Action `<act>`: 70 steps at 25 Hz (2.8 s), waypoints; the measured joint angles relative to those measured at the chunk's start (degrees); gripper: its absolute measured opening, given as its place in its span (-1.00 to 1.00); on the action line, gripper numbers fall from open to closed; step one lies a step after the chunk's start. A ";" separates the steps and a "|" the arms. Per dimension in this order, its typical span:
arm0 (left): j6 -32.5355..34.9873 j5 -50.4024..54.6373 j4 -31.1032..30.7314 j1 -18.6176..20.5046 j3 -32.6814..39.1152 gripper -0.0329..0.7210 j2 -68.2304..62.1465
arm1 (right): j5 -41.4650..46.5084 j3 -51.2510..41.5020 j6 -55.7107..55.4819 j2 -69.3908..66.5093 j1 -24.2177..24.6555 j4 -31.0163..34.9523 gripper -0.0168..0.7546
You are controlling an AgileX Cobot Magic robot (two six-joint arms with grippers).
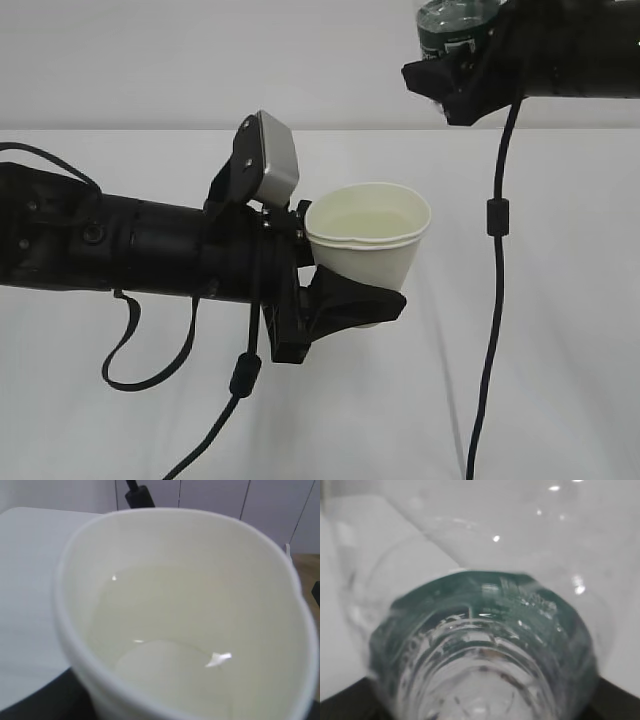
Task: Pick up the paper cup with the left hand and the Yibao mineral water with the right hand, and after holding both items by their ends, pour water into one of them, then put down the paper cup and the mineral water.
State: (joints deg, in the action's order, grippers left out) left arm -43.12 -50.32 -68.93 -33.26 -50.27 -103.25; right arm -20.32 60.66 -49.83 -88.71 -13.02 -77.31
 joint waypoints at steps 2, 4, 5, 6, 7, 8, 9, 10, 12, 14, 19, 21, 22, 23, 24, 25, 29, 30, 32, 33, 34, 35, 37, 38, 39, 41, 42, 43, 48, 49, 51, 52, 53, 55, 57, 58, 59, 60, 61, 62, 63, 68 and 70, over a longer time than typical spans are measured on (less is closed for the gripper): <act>0.00 0.00 0.00 0.00 0.00 0.23 0.00 | -0.22 0.00 0.25 0.00 1.27 0.93 0.30; 0.00 0.00 0.00 0.00 0.00 0.23 0.00 | -0.22 0.00 0.35 0.00 1.78 1.29 0.30; 0.00 0.00 0.00 0.00 0.00 0.23 0.00 | -0.22 0.00 0.49 0.00 1.91 1.41 0.30; 0.00 0.00 0.00 0.00 0.00 0.23 0.00 | -0.22 0.00 0.85 0.00 2.31 1.54 0.30; 0.00 0.00 0.00 0.00 0.00 0.23 0.00 | -0.22 0.00 1.11 0.00 2.44 1.67 0.30; 0.00 0.00 0.00 0.00 0.00 0.23 0.00 | -0.22 0.00 1.27 0.00 2.71 1.93 0.30; 0.00 0.00 0.00 0.00 0.00 0.23 0.00 | -0.22 0.00 1.41 0.00 2.84 2.26 0.29; 0.00 0.00 0.00 0.00 0.00 0.23 0.00 | -0.22 0.00 1.41 -0.11 2.98 2.51 0.29; 0.00 0.00 0.00 0.00 0.00 0.23 0.00 | -0.87 0.00 1.41 -0.62 3.77 3.37 0.29; 0.00 0.00 0.00 0.00 0.00 0.23 0.00 | -1.24 0.01 1.72 -1.19 4.21 4.35 0.29; 0.00 0.00 0.00 0.00 0.00 0.23 0.00 | -1.37 0.01 3.96 -1.83 4.31 6.20 0.29; 0.00 0.00 0.00 0.00 0.00 0.23 0.00 | -1.48 0.01 5.99 -1.97 4.31 8.04 0.29; 0.00 0.00 0.00 0.00 0.00 0.23 0.00 | -1.48 0.11 7.25 -2.07 4.31 9.38 0.29; 0.00 0.00 0.00 0.00 0.00 0.23 0.00 | -1.48 0.11 7.54 -2.18 4.31 9.78 0.29; 0.00 0.00 0.00 0.00 0.00 0.23 0.00 | -1.48 0.22 8.48 -2.27 4.31 11.31 0.29; 0.00 0.11 0.00 0.00 0.00 0.23 0.00 | -1.48 0.31 8.48 -2.27 4.31 11.90 0.29; 0.00 0.22 0.00 0.00 0.00 0.23 0.00 | -4.22 0.45 9.61 -4.93 5.93 15.14 0.29; 0.00 0.35 0.00 0.00 0.00 0.23 0.00 | -4.46 0.45 9.69 -5.40 6.23 15.63 0.29; 0.00 0.58 0.00 0.00 0.00 0.23 0.00 | -4.56 0.45 10.31 -5.83 6.76 16.52 0.29; 0.00 0.85 0.00 0.00 0.00 0.23 0.00 | -4.56 0.45 10.72 -5.98 7.14 16.90 0.30; 0.00 0.94 0.00 0.00 0.00 0.23 0.00 | -4.59 0.45 11.00 -6.09 7.37 17.06 0.30; 0.00 1.09 0.00 0.00 0.00 0.23 0.00 | -4.59 0.45 11.48 -6.19 7.64 17.32 0.30; 0.00 1.37 0.00 0.00 0.00 0.23 0.00 | -4.91 0.45 12.07 -6.19 8.26 18.83 0.30; 0.00 1.37 0.00 0.00 0.00 0.23 0.00 | -5.48 0.45 12.73 -6.19 9.00 19.37 0.30; 0.00 1.37 0.00 0.00 0.00 0.23 0.00 | -6.15 0.20 13.46 -6.19 9.88 20.58 0.30; 0.00 1.46 0.00 0.00 0.00 0.23 0.00 | -7.18 -0.42 14.50 -6.19 10.94 22.43 0.29; 0.00 1.46 0.00 0.00 0.00 0.23 0.00 | -7.32 -1.06 15.00 -6.19 11.24 23.14 0.29; 0.00 1.46 0.00 0.00 0.00 0.23 0.00 | -7.69 -1.07 16.08 -6.19 11.64 23.41 0.29; 0.00 1.60 0.00 0.00 0.00 0.23 0.00 | -10.33 -4.39 19.61 -6.71 12.52 29.13 0.29; 0.00 1.60 0.00 0.00 0.00 0.23 0.00 | -10.92 -4.39 19.93 -7.06 12.52 29.13 0.29; 0.00 1.62 0.00 0.00 0.00 0.23 0.00 | -13.08 -5.61 21.17 -7.98 12.52 32.38 0.30; 0.00 1.72 0.00 0.00 0.00 0.23 0.00 | -13.82 -6.13 21.96 -8.25 12.52 33.47 0.29; 0.00 1.72 0.00 0.00 0.00 0.23 0.00 | -14.25 -6.39 22.66 -8.52 12.52 33.85 0.29; 0.00 1.72 0.00 0.00 0.00 0.23 0.00 | -14.87 -7.21 24.63 -8.97 12.52 36.29 0.28; 0.00 1.72 0.00 0.00 0.00 0.23 0.00 | -14.92 -7.49 25.92 -9.21 12.52 37.21 0.28; 0.00 1.72 0.00 0.00 0.00 0.23 0.00 | -14.92 -7.58 26.46 -9.31 12.57 37.46 0.28; 0.00 1.72 0.00 0.00 0.00 0.23 0.00 | -14.92 -7.58 26.74 -9.31 12.57 37.94 0.28; 0.00 1.72 0.00 0.00 0.00 0.23 0.00 | -14.92 -7.58 27.13 -9.35 12.57 38.39 0.28; 0.00 1.75 0.00 0.00 0.00 0.23 0.00 | -15.16 -7.58 28.13 -9.58 12.57 39.45 0.28; 0.00 1.75 0.00 0.00 0.00 0.23 0.00 | -15.16 -7.58 28.13 -9.58 12.57 39.98 0.28; 0.00 1.75 0.00 0.00 0.00 0.23 0.00 | -15.16 -7.58 29.62 -9.95 12.57 41.61 0.28; 0.00 1.84 0.00 0.00 0.00 0.23 0.00 | -15.16 -7.72 33.21 -10.09 12.57 45.73 0.28; 0.00 1.84 0.00 0.00 0.00 0.23 0.00 | -15.16 -7.76 34.15 -10.09 12.57 48.24 0.28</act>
State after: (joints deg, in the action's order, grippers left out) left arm -43.12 -48.47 -68.93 -33.26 -50.27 -103.25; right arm -35.48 52.90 -15.68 -98.80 -0.45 -29.07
